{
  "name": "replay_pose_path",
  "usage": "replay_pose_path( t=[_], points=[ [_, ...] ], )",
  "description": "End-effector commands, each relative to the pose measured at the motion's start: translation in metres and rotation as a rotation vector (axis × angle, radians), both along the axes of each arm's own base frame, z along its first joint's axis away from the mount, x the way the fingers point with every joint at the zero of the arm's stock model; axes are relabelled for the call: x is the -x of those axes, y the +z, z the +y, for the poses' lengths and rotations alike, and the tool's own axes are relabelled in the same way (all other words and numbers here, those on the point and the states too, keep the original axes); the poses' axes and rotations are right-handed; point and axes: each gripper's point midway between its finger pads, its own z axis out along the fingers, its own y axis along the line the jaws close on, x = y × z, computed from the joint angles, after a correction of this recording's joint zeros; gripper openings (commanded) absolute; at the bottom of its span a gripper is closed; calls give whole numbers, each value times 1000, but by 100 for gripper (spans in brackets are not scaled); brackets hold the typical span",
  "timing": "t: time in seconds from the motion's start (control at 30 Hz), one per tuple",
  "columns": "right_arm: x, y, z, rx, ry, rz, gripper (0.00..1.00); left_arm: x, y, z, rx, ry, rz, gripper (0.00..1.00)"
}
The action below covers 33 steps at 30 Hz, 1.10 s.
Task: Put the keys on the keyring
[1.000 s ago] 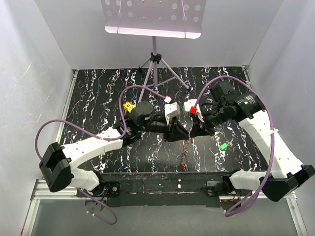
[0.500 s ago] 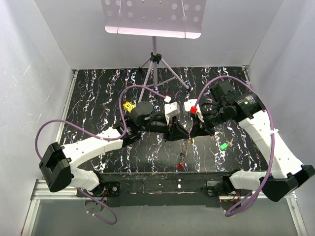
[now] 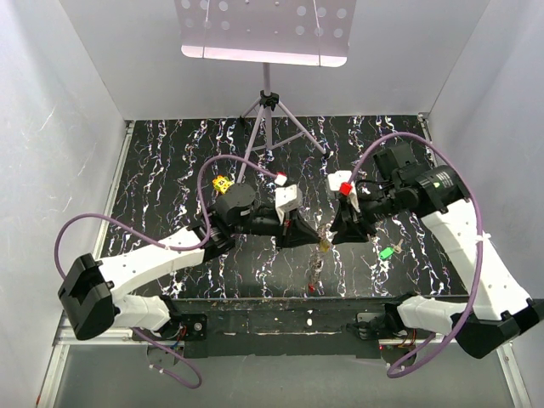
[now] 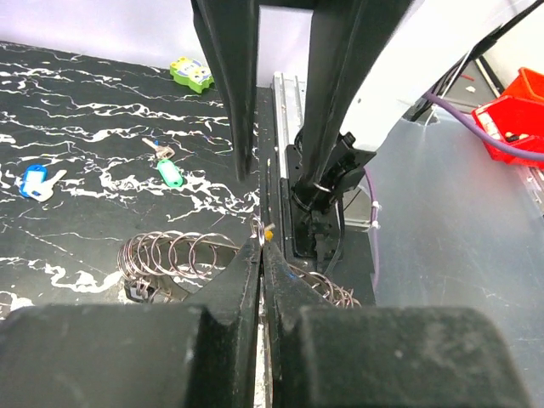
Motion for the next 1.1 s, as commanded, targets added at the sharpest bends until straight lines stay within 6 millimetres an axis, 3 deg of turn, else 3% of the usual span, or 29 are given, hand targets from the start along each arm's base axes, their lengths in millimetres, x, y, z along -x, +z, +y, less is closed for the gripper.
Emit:
replay_pose_path(
  t=[0.0, 0.17, 0.27, 0.33, 0.63, 0.87, 1.07],
  points=[
    [21, 29, 1, -150, 21, 9, 42, 10, 44, 20, 170, 19, -176, 0],
    [42, 52, 10, -381, 73, -24, 47, 22, 58, 38, 269, 28, -253, 0],
    [38, 55, 17, -476, 19, -22, 59, 30, 64, 44, 317, 7, -259, 0],
    [33, 59, 21, -530, 19, -42, 62, 34, 67, 45, 337, -7, -252, 0],
    [18, 72, 33, -534, 13, 87, 53, 39, 68, 43, 357, -47, -235, 0],
    [32, 68, 31, -525, 73, 115, 37, 37, 68, 42, 357, -32, -238, 0],
    [40, 65, 31, -516, 101, 112, 36, 35, 65, 43, 348, -16, -235, 0]
  ],
)
